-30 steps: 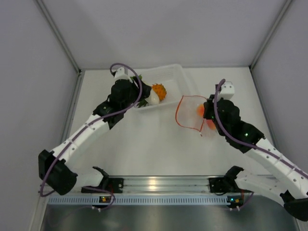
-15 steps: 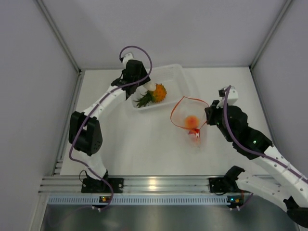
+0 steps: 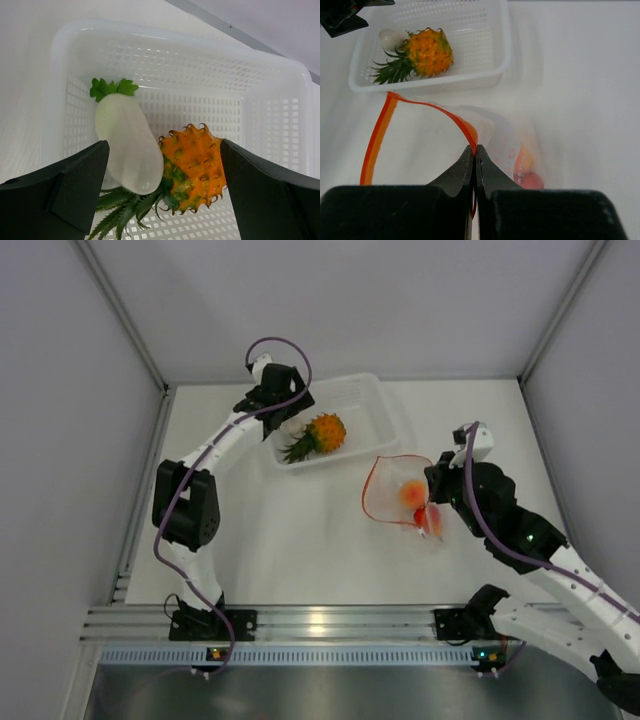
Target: Open the zip-top bag and remove the fake food
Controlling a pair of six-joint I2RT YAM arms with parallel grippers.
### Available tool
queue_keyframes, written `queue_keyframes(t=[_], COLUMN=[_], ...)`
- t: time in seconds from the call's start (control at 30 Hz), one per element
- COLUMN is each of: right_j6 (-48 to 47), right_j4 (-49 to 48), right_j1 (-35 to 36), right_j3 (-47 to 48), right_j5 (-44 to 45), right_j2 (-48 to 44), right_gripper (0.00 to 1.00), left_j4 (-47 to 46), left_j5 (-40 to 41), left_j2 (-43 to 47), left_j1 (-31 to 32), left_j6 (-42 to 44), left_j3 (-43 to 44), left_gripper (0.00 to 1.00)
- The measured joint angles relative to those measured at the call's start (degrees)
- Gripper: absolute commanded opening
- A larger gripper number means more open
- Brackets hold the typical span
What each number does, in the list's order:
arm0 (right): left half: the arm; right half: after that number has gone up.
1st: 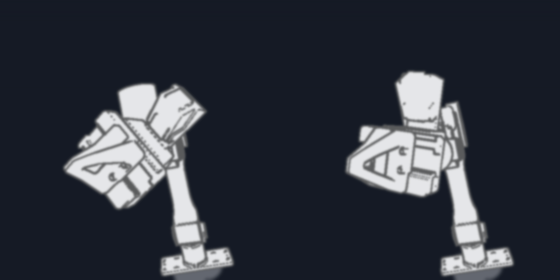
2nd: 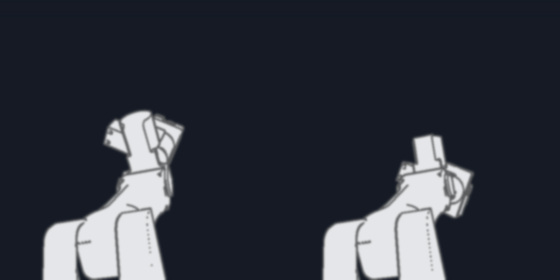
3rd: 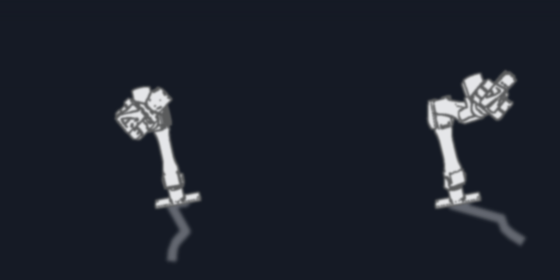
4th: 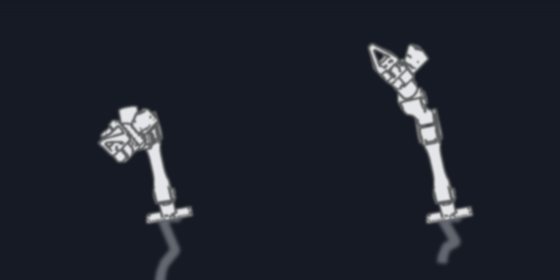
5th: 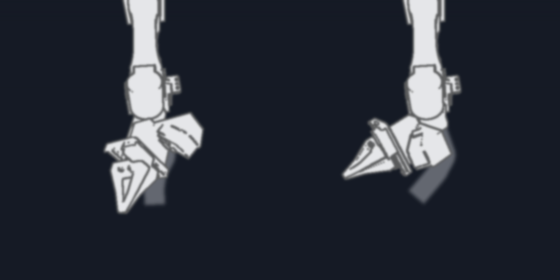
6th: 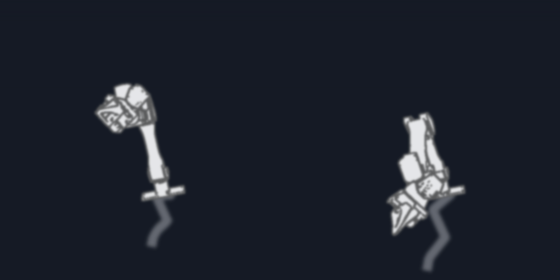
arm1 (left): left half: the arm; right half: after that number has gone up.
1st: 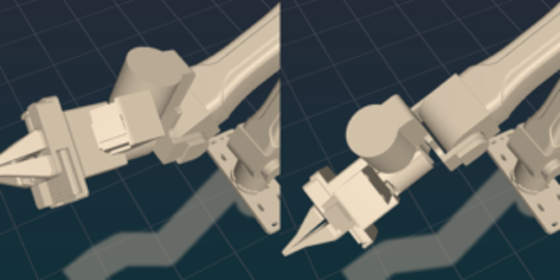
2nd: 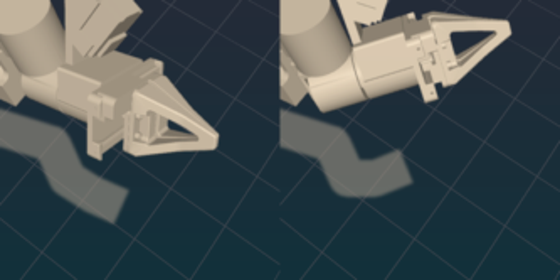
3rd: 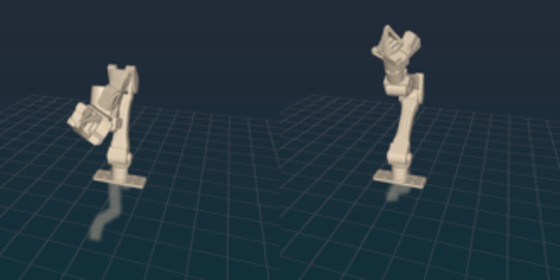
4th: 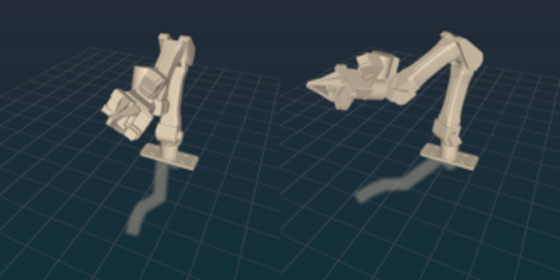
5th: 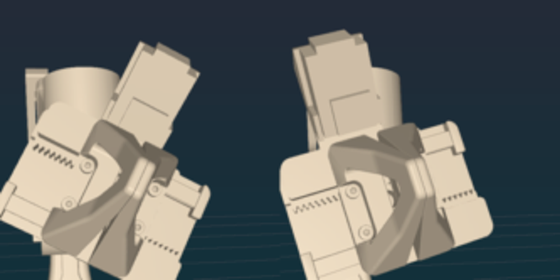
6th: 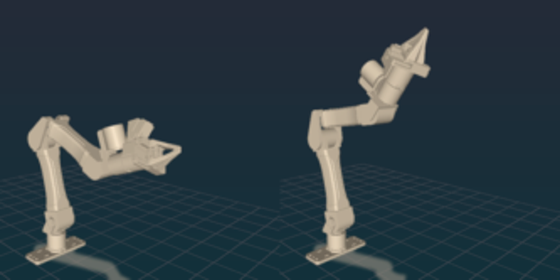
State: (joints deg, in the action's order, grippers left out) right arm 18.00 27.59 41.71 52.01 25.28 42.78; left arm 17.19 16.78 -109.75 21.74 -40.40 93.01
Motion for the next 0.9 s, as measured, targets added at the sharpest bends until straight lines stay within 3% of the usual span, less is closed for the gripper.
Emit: queue_keyframes(t=[0.37,0.53,0.6,0.7,0.73,0.9], right_j6=[0.72,2.73,3.69,4.87,5.27,6.73], right_j4=[-0.17,-0.52,-0.74,-1.16,-1.27,-1.64], right_j1=[0.0,0.0,0.0,0.0,0.0,0.0], right_j3=[0.02,0.17,0.35,0.72,0.74,0.94], right_j5=[-1.81,-1.51,-1.2,-0.96,-0.94,-0.92], right_j2=[2.51,4.57,5.42,7.04,7.65,9.66], right_gripper=[0.0,0.0,0.0,0.0,0.0,0.0], left_j4=[0.55,0.31,-0.02,-0.04,-0.02,0.02], left_j5=[-14.64,-20.61,-22.14,-22.75,-22.62,-20.68], left_j2=[10.47,18.56,21.59,24.68,25.4,26.4], left_j1=[0.79,5.75,9.01,13.73,15.5,23.34], left_j6=[2.32,4.42,4.72,5.25,5.44,6.14], left_j3=[0.0,-0.28,-1.09,-2.36,-2.8,-3.96], left_gripper=[0.98,0.98,0.91,0.72,0.6,0.37])
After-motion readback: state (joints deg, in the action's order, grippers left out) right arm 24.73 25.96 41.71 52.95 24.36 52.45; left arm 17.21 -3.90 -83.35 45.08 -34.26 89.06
